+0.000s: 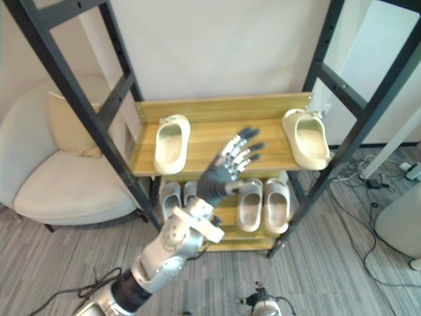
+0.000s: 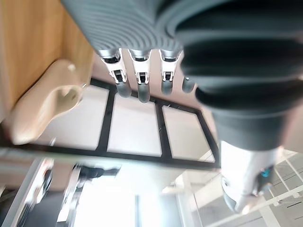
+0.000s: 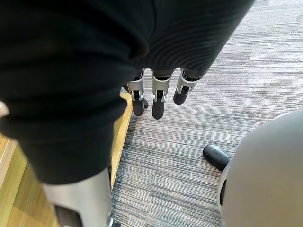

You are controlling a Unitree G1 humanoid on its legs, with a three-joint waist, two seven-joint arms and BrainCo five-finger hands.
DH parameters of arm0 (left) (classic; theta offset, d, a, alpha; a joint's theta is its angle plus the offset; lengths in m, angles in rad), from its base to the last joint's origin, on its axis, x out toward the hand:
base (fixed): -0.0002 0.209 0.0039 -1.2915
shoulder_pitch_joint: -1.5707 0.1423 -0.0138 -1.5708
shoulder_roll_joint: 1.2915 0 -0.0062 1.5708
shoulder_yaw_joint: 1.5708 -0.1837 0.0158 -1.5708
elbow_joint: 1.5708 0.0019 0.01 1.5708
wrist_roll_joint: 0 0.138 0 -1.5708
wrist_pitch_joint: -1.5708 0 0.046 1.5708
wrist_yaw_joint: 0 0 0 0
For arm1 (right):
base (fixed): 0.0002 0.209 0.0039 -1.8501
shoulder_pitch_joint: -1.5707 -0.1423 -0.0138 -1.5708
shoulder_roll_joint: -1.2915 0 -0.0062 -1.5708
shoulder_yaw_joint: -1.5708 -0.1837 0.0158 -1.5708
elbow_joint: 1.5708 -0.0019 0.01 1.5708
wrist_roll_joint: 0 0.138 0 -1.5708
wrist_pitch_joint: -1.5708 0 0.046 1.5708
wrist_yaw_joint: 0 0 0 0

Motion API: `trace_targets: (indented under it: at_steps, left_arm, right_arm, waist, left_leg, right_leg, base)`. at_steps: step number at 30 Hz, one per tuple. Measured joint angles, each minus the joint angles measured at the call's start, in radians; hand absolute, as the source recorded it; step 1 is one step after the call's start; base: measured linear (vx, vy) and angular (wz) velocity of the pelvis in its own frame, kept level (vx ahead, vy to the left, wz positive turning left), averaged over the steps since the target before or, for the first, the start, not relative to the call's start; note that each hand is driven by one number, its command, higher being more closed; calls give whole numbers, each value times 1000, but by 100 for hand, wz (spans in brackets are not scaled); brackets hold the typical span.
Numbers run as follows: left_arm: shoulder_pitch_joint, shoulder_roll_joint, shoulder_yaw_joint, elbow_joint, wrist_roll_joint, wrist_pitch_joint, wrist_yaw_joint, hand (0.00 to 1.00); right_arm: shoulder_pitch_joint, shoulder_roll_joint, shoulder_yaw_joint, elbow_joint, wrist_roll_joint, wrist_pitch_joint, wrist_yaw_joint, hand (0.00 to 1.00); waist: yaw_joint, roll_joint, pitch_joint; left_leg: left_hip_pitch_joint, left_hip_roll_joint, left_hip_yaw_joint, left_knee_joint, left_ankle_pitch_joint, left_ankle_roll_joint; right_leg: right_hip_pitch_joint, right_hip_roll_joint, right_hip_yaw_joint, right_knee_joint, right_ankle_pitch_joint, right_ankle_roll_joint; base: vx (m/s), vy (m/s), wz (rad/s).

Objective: Organize the slippers on the shoe rack

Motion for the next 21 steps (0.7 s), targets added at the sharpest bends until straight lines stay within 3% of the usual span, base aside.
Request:
trace_targets:
  at_steps: [8, 14, 21]
  left_arm:
    - [-109, 49, 238, 73, 18, -12, 73, 0]
    - [-140, 181, 407, 198, 15, -14, 115, 0]
    - [-142, 343, 472, 343, 4, -13, 107, 0]
  right_arm:
    - [0, 1, -3, -10, 0, 4, 17, 0]
    - [16, -5, -61, -42, 1, 10, 31, 0]
    - [10, -25, -62, -45, 1, 11, 34, 0]
  waist:
    - [-8, 0, 0]
    - [-11, -1, 0]
    - [-15, -16, 10]
  left_leg:
    - [-1, -2, 9, -9, 0, 0]
    - [-12, -5, 6, -10, 0, 0]
    - [-11, -5, -5, -10, 1, 0]
  right_leg:
    - [-8, 2, 7, -4, 0, 0]
    - [-11, 4, 1, -17, 5, -2]
    - [-4, 8, -10, -30, 8, -5]
  base:
    - [3, 2, -2]
    - [1, -1, 1]
    - [-23, -15, 4]
